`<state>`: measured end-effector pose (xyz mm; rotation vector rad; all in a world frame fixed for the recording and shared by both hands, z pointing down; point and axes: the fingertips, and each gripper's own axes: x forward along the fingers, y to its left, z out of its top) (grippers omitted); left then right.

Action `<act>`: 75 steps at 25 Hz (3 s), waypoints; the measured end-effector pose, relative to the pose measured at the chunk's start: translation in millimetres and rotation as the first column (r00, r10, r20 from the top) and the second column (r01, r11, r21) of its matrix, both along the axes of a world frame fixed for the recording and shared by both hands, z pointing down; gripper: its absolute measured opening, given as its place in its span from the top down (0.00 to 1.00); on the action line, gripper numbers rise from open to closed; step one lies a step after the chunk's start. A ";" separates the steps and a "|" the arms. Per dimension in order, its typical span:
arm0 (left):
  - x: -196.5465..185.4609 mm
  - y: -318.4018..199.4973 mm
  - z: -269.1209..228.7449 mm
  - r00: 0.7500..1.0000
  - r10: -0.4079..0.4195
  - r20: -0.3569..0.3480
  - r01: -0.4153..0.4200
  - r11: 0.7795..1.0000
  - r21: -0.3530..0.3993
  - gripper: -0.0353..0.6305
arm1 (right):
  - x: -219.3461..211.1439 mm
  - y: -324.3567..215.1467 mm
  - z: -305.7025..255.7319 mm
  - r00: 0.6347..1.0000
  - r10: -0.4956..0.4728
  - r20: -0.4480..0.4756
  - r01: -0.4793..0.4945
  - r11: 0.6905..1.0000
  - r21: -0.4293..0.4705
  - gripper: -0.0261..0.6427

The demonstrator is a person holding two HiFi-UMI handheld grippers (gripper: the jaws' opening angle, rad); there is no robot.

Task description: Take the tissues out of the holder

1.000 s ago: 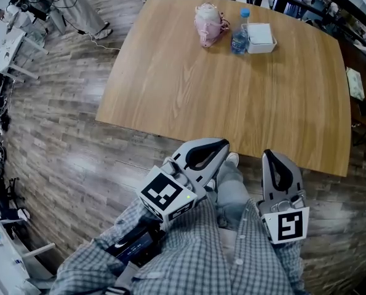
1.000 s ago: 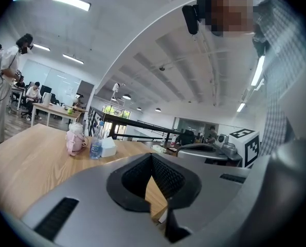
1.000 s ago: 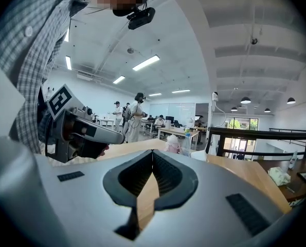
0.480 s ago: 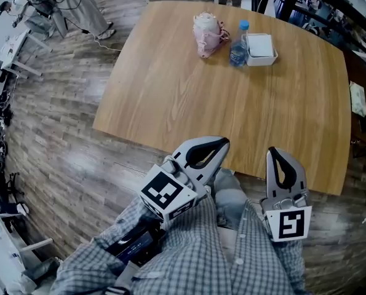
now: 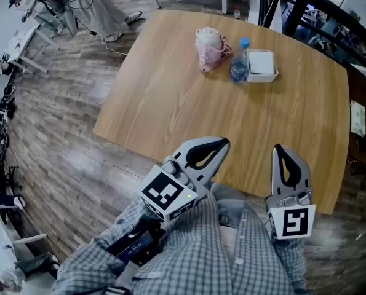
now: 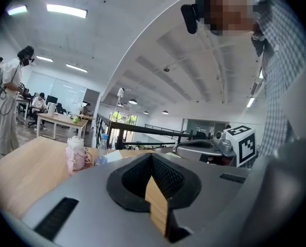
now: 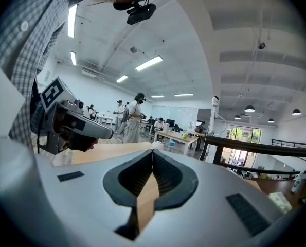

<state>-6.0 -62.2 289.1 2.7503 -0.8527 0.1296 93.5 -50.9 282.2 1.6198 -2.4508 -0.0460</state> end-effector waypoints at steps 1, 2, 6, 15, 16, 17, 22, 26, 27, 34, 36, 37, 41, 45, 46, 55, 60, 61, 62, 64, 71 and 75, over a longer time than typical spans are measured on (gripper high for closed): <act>1.0 -2.4 -1.9 1.000 -0.005 0.002 0.005 1.000 0.006 0.94 | 2.8 -2.1 -0.9 1.000 -0.004 0.001 0.004 1.000 0.000 0.94; 1.6 -5.2 -3.7 1.000 -0.012 0.003 0.012 1.000 0.012 0.94 | 5.5 -4.5 -1.2 1.000 -0.012 -0.001 0.012 1.000 0.002 0.94; 5.0 -20.1 -6.2 0.999 -0.039 0.000 0.039 0.999 0.024 0.94 | 12.4 -19.6 -3.2 0.999 -0.039 -0.018 0.039 0.999 0.023 0.94; 30.3 -43.7 0.3 0.999 -0.042 -0.004 0.042 0.999 0.026 0.94 | 36.1 -50.5 1.2 0.999 -0.035 -0.021 0.036 0.999 0.022 0.94; 31.4 -46.8 1.5 0.999 -0.047 -0.005 0.047 0.999 0.026 0.94 | 38.8 -54.3 2.2 0.999 -0.036 -0.023 0.037 0.999 0.021 0.94; 32.7 -49.9 3.0 0.999 -0.050 -0.005 0.050 0.998 0.023 0.94 | 41.4 -57.9 3.6 0.999 -0.038 -0.028 0.038 0.999 0.018 0.94; 43.2 -66.5 10.8 0.999 -0.045 -0.010 0.045 0.999 0.002 0.94 | 50.8 -76.4 8.6 0.999 -0.034 -0.043 0.034 0.999 0.003 0.94; 52.7 -77.2 16.5 0.999 -0.041 -0.012 0.041 0.999 -0.013 0.94 | 61.5 -86.2 22.6 0.995 -0.040 -0.088 0.037 0.999 -0.034 0.94; 55.2 -79.8 18.0 0.999 -0.037 -0.011 0.037 0.999 -0.016 0.94 | 63.9 -89.1 25.4 0.995 -0.039 -0.093 0.035 0.999 -0.041 0.94; 67.6 -96.6 31.3 1.000 -0.021 -0.009 0.021 0.998 -0.057 0.94 | 71.7 -116.7 30.6 0.999 0.025 -0.030 -0.026 0.998 -0.055 0.94; 69.4 -103.6 34.9 1.000 -0.023 -0.019 0.022 0.997 -0.079 0.94 | 77.1 -120.6 40.9 0.997 0.009 -0.075 -0.016 0.996 -0.087 0.94; 69.6 -107.1 37.1 1.000 -0.023 -0.018 0.022 0.996 -0.087 0.94 | 79.3 -122.4 45.8 0.995 0.002 -0.095 -0.012 0.995 -0.099 0.94; 70.0 -119.6 46.6 0.999 -0.028 -0.023 0.025 0.992 -0.126 0.94 | 84.0 -134.7 54.0 0.995 0.019 -0.098 -0.029 0.994 -0.108 0.94; 77.7 -128.7 57.6 1.000 -0.016 -0.007 0.015 0.990 -0.141 0.94 | 87.6 -152.7 60.0 0.997 0.031 -0.077 -0.040 0.993 -0.111 0.94; 80.6 -130.5 59.5 1.000 -0.008 -0.003 0.008 0.990 -0.142 0.94 | 88.6 -157.8 61.2 0.996 0.032 -0.078 -0.041 0.993 -0.110 0.94; 93.6 -142.3 72.8 0.998 0.038 0.043 -0.032 0.991 -0.132 0.94 | 99.9 -189.0 87.1 0.992 0.035 -0.122 -0.056 0.983 -0.175 0.94; 101.9 -147.7 78.1 0.997 0.074 0.030 -0.068 0.986 -0.149 0.94 | 104.6 -205.8 103.6 0.993 0.050 -0.107 -0.073 0.971 -0.228 0.94; 102.5 -149.0 79.8 0.996 0.078 0.031 -0.072 0.986 -0.150 0.94 | 105.3 -209.0 107.1 0.993 0.054 -0.106 -0.078 0.968 -0.238 0.94; 102.7 -150.3 81.6 0.996 0.080 0.033 -0.074 0.986 -0.151 0.94 | 105.8 -212.3 110.6 0.993 0.056 -0.105 -0.080 0.966 -0.247 0.94; 102.5 -152.6 85.5 0.996 0.078 0.035 -0.071 0.984 -0.163 0.94 | 105.7 -218.6 116.8 0.993 0.056 -0.105 -0.082 0.961 -0.264 0.94; 100.7 -164.5 99.9 0.997 0.071 0.042 -0.061 0.977 -0.206 0.94 | 101.8 -245.0 136.8 0.994 0.025 -0.108 -0.057 0.951 -0.305 0.88; 101.3 -167.9 102.9 0.997 0.061 0.038 -0.050 0.970 -0.238 0.94 | 97.5 -258.4 143.7 0.993 0.012 -0.114 -0.048 0.947 -0.316 0.83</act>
